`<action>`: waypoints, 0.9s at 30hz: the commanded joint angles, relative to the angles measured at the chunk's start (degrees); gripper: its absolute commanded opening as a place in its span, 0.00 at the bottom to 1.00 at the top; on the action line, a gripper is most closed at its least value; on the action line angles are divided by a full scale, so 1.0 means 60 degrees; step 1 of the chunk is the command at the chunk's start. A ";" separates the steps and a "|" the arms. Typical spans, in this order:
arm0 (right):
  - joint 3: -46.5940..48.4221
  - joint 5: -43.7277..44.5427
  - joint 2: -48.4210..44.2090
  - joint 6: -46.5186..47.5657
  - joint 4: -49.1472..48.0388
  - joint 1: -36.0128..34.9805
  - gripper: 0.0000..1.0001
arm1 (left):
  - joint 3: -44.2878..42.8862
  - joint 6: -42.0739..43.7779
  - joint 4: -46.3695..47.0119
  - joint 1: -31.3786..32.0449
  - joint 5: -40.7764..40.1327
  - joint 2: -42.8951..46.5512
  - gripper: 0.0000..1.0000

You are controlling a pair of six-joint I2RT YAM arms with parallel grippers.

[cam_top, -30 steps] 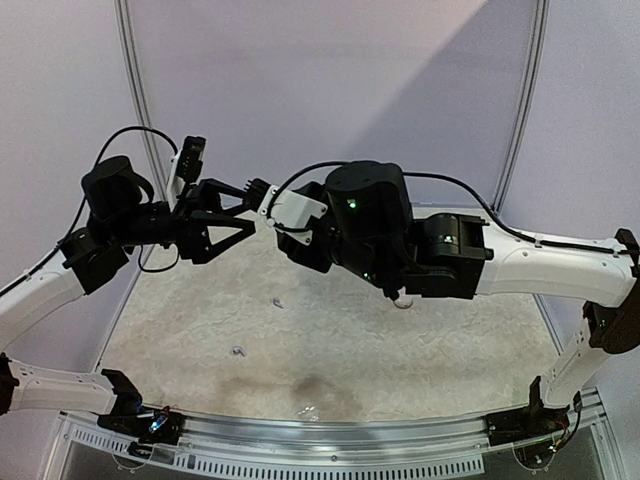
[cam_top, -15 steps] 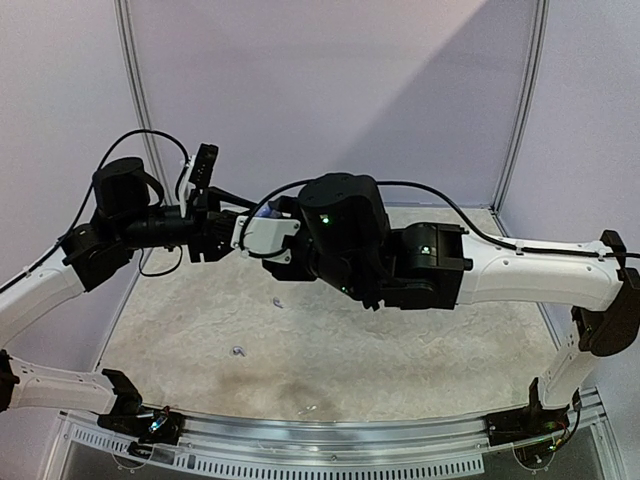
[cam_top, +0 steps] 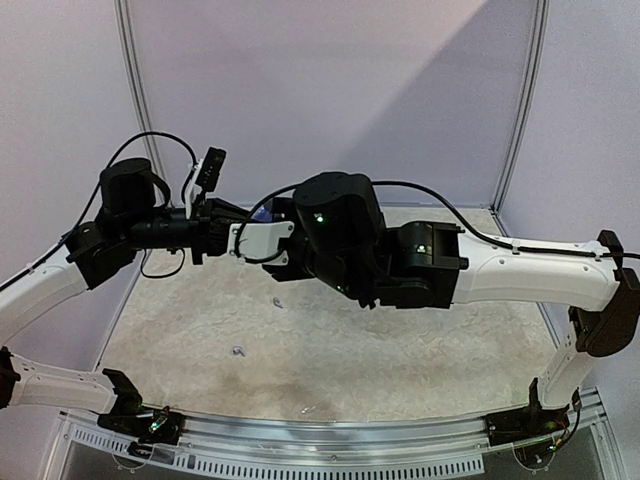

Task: Insert the wireless bluetooth earbuds into the charging case
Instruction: Pass from the right arm to the left, then pass from the left arm to the right

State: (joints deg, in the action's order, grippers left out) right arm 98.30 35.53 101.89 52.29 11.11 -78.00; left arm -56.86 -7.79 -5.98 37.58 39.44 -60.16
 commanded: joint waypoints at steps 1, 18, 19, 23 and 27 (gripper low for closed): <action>0.0168 0.0044 0.0104 -0.0534 -0.0291 -0.0037 0.66 | 0.0155 0.0010 0.0819 0.0028 0.0961 0.0131 0.00; -0.2948 -0.8322 -0.3816 -1.1054 -0.2252 0.2145 0.91 | 0.2033 -0.3657 0.7583 -0.1070 0.0531 0.0548 0.00; -0.2925 -0.8289 -0.3803 -1.1465 -0.2316 0.2182 0.90 | 0.2061 -0.3701 0.7772 -0.1057 0.0542 0.0533 0.00; -0.1868 -0.8404 -0.3041 -1.2047 -0.1627 0.2194 0.85 | 0.2116 -0.3770 0.8088 -0.0945 0.0615 0.0543 0.00; -0.0931 -0.9091 -0.2023 -1.2573 -0.1601 0.2191 0.83 | 0.2125 -0.3845 0.8290 -0.0819 0.0576 0.0560 0.00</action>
State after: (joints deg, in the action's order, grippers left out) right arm 88.14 -12.51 83.94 -15.29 0.82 -64.77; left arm -44.99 -29.04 39.29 32.05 43.05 -56.71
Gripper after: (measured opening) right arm 0.840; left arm 0.186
